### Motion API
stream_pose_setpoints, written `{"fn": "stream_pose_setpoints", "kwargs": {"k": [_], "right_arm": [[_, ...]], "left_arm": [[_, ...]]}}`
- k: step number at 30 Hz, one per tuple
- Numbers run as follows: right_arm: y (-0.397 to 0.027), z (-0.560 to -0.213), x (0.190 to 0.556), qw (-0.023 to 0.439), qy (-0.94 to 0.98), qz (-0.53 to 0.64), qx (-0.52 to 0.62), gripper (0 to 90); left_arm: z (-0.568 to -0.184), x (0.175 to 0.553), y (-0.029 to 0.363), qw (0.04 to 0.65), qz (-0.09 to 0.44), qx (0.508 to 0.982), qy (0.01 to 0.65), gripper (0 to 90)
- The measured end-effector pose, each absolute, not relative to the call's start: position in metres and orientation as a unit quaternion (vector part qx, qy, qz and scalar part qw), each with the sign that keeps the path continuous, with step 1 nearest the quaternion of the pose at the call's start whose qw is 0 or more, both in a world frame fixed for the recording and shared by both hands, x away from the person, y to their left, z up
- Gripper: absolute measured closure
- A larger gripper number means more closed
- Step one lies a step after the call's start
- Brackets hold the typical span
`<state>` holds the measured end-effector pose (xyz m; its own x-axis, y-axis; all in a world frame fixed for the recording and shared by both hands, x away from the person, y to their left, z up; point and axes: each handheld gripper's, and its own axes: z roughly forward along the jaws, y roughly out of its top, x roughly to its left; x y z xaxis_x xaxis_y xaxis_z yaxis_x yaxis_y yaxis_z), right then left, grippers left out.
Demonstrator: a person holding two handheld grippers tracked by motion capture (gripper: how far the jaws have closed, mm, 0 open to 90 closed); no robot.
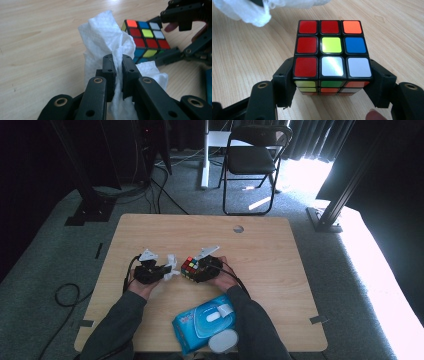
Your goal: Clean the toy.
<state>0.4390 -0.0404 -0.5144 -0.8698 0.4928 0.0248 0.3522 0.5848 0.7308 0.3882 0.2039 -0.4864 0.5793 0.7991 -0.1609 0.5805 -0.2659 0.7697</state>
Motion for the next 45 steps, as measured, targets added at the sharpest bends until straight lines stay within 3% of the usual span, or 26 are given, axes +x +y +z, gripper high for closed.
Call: {"fn": "stream_pose_setpoints", "kwargs": {"k": [45], "right_arm": [[-0.031, -0.511, 0.432, 0.080, 0.891, 0.391, 0.215, 34.2]], "left_arm": [[-0.477, 0.420, 0.159, 0.424, 0.161, 0.793, 0.406, 83.9]]}}
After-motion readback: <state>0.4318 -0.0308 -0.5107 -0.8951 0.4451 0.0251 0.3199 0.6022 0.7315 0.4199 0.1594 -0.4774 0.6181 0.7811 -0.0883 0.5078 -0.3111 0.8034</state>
